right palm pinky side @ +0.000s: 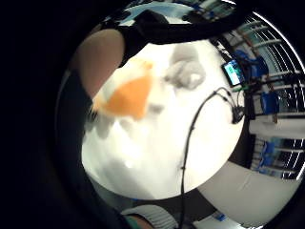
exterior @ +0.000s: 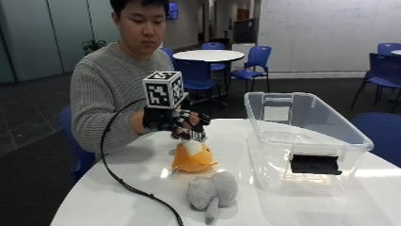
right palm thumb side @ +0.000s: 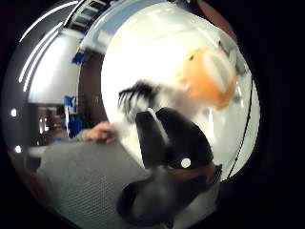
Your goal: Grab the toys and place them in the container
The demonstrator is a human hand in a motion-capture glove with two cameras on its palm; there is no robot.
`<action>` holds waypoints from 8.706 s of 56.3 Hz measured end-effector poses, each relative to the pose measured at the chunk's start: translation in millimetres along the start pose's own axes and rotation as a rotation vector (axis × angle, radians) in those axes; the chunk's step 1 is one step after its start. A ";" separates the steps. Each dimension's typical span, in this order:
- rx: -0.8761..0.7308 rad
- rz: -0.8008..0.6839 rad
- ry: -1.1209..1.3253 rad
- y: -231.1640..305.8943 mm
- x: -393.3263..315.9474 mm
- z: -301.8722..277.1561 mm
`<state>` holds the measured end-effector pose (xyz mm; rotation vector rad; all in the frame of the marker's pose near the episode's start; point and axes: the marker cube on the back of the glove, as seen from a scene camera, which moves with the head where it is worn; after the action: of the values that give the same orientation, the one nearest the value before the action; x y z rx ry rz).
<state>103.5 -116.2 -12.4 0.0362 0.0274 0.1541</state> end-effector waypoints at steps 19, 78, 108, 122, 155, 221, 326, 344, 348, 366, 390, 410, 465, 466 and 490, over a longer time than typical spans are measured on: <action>-0.076 0.281 -0.017 -110.0 104.2 12.6; 0.144 0.303 0.025 -134.4 121.5 97.9; 0.300 0.042 -0.107 -171.2 41.7 -67.8; 0.190 -0.183 -0.113 -281.5 -122.8 -59.2; -0.214 -0.212 -0.009 -328.0 -212.5 15.5; -0.128 -0.142 -0.002 -57.7 -4.2 12.1; 0.098 -0.376 -0.104 -295.9 -226.2 -55.9; -0.105 -0.329 -0.086 -322.8 -241.3 -25.0; -0.146 -0.326 -0.076 -322.6 -242.3 -19.5; -0.120 -0.357 -0.074 -301.2 -225.5 -27.4; -0.143 -0.561 -0.091 -56.2 -150.9 -20.8; -0.242 -0.519 -0.060 -1.3 -147.3 42.2; 0.007 -0.578 0.021 -4.7 -167.6 121.4; 0.006 -0.575 0.019 -5.5 -167.2 121.4; 0.110 -0.650 -0.037 -58.9 -148.5 -22.3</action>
<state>-34.9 -196.4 -33.3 0.1370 0.0097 -0.4986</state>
